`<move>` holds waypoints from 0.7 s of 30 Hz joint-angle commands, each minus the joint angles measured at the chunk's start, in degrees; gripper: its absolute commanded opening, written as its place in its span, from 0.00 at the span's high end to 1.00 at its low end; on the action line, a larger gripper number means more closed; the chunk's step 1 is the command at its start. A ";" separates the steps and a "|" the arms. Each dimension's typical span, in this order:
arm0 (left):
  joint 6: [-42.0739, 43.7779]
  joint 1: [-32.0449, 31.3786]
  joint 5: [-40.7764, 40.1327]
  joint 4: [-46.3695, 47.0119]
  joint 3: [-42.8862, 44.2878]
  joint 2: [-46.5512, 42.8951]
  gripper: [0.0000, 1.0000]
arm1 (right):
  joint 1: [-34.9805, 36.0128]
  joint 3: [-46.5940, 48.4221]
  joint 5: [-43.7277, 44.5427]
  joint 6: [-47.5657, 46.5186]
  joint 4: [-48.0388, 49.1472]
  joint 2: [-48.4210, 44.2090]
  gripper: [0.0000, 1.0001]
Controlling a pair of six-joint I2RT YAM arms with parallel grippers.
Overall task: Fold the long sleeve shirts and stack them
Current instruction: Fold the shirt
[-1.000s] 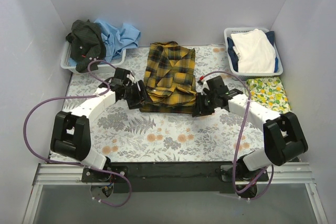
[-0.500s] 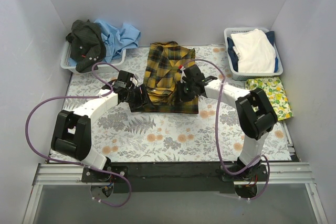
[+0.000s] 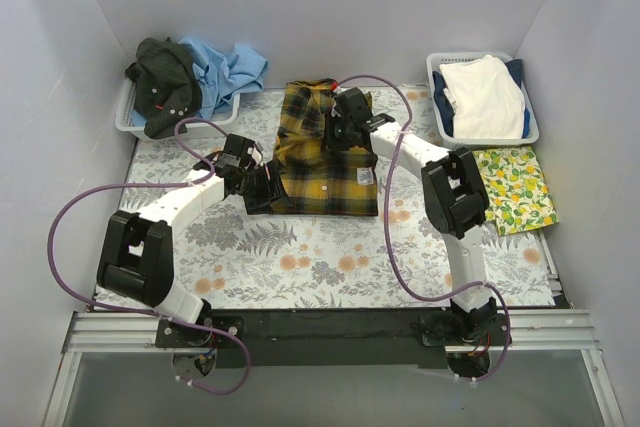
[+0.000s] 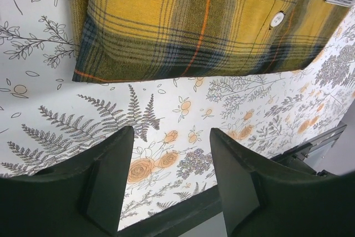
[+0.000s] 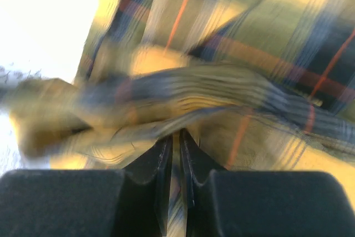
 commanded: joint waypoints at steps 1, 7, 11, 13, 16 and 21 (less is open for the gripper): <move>1.14 0.24 -0.72 -1.45 2.31 -2.72 0.43 | -3.30 10.54 4.16 1.03 1.64 5.67 0.82; 0.00 0.15 -1.07 -2.07 2.84 -2.10 0.38 | -7.17 20.75 2.49 2.09 -0.20 10.87 0.76; -2.28 0.24 -0.55 -1.46 2.14 -1.13 0.33 | -7.96 14.45 2.32 -1.58 -2.48 4.05 0.73; -4.48 0.24 -0.02 0.47 0.57 -1.13 0.31 | -7.96 9.54 1.27 -3.62 -3.54 0.52 0.72; -6.93 0.24 0.77 3.11 -1.20 -1.48 0.29 | -7.79 -2.06 -0.75 -7.22 -5.74 -7.56 0.72; -8.44 0.24 0.07 4.87 -2.61 -2.80 0.28 | -6.21 -22.46 -1.73 -10.83 -5.65 -21.64 0.72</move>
